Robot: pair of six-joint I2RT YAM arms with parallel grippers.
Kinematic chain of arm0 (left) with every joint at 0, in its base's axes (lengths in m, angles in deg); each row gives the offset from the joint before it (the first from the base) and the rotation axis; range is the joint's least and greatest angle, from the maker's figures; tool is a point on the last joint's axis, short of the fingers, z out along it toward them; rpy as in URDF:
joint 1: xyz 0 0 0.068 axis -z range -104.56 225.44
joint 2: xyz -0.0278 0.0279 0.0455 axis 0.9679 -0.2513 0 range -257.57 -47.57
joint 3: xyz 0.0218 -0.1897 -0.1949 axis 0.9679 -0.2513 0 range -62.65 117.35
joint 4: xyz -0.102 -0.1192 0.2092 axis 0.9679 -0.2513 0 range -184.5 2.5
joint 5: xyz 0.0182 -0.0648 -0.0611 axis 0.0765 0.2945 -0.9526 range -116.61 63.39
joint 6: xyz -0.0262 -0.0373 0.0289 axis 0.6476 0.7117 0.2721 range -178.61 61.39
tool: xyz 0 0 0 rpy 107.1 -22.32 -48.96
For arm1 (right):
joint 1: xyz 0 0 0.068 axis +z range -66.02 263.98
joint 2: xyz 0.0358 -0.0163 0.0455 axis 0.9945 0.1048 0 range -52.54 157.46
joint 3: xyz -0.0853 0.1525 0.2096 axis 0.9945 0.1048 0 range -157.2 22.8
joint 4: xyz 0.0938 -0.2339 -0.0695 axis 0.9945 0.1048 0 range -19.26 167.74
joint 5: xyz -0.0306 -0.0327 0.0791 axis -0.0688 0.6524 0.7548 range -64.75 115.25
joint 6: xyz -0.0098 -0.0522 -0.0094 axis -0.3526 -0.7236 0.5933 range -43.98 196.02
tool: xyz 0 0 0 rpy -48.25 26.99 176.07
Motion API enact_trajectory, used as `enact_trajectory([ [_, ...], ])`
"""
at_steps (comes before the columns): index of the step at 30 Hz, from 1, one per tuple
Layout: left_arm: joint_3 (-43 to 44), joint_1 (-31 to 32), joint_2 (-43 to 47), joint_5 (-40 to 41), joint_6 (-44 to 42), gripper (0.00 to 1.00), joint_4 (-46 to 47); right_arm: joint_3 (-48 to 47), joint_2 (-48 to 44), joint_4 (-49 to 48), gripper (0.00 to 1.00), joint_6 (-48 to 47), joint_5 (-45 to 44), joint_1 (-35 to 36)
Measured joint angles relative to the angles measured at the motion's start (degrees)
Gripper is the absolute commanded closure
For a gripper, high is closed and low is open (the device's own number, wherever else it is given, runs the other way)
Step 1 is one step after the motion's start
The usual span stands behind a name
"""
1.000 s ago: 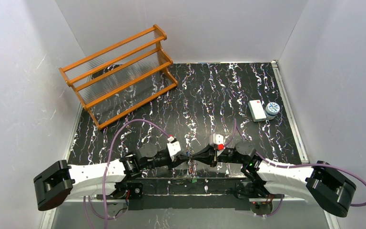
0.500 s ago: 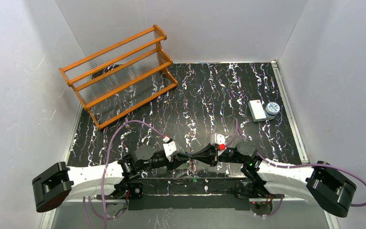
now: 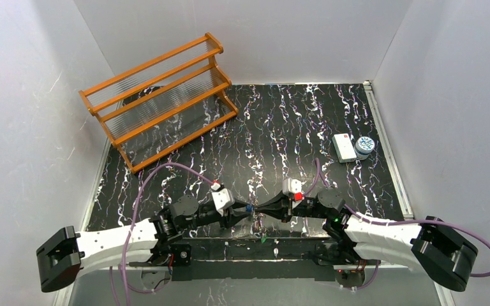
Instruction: Put the keys on the keyring
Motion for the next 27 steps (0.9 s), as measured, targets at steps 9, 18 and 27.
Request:
enact_trajectory([
  [9, 0.0, 1.2, -10.3, -4.6, 0.9, 0.69, 7.6, 0.0, 0.1, -0.2, 0.99, 0.9, 0.0, 0.0],
  [18, 0.0, 2.2, -4.9, 1.9, 0.6, 0.36, 2.6, 0.0, -2.3, 4.3, 0.99, -0.2, -2.4, 0.0],
  [27, 7.7, 2.2, 6.3, 19.2, -1.7, 0.15, -19.9, -6.2, -4.8, 21.1, 0.99, -6.5, -9.3, 0.0],
])
